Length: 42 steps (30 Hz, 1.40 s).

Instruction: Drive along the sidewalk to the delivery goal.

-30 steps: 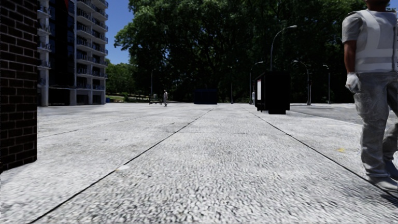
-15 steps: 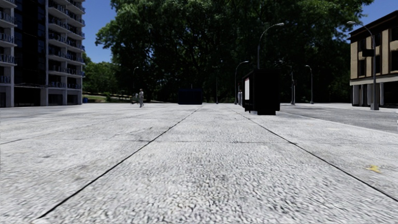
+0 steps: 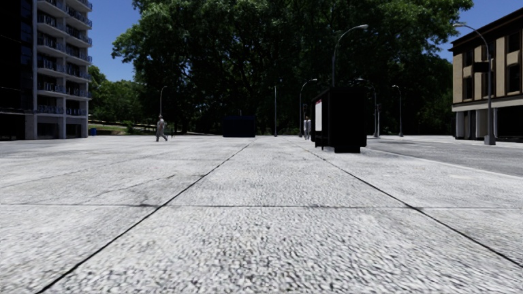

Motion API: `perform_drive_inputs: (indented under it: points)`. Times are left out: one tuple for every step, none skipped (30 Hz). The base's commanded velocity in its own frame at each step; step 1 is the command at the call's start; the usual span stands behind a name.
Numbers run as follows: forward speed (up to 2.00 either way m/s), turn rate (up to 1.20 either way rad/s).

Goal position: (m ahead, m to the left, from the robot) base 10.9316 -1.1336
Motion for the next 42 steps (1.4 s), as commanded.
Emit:
perform_drive_inputs:
  points:
    - [1.99, 0.0]
    - [1.99, 0.0]
    - [1.99, 0.0]
    - [1.99, 0.0]
    - [1.99, 0.0]
    - [1.99, 0.0]
    - [1.99, 0.0]
    - [1.99, 0.0]
    - [1.99, 0.0]
    - [1.99, 0.0]
    - [1.99, 0.0]
    - [1.99, 0.0]
    - [1.99, 0.0]
    - [1.99, 0.0]
    - [1.99, 0.0]
    - [1.99, 0.0]
    - [1.99, 0.0]
    - [1.99, 0.0]
    - [1.99, 0.0]
    - [1.99, 0.0]
    - [1.99, 0.0]
    - [1.99, 0.0]
    - [1.99, 0.0]
    - [1.99, 0.0]
    - [1.99, 0.0]
    - [1.99, 0.0]
    - [1.99, 0.0]
    - [1.99, 0.0]
    - [1.99, 0.0]
    - [1.99, 0.0]
    - [1.99, 0.0]
    - [1.99, 0.0]
    - [1.99, 0.0]
    - [1.99, 0.0]
    - [1.99, 0.0]
    - [1.99, -0.03]
    - [1.99, -0.21]
    - [1.99, -0.29]
    - [1.99, -0.34]
    - [1.99, -0.34]
    - [1.99, -0.35]
    - [1.99, -0.25]
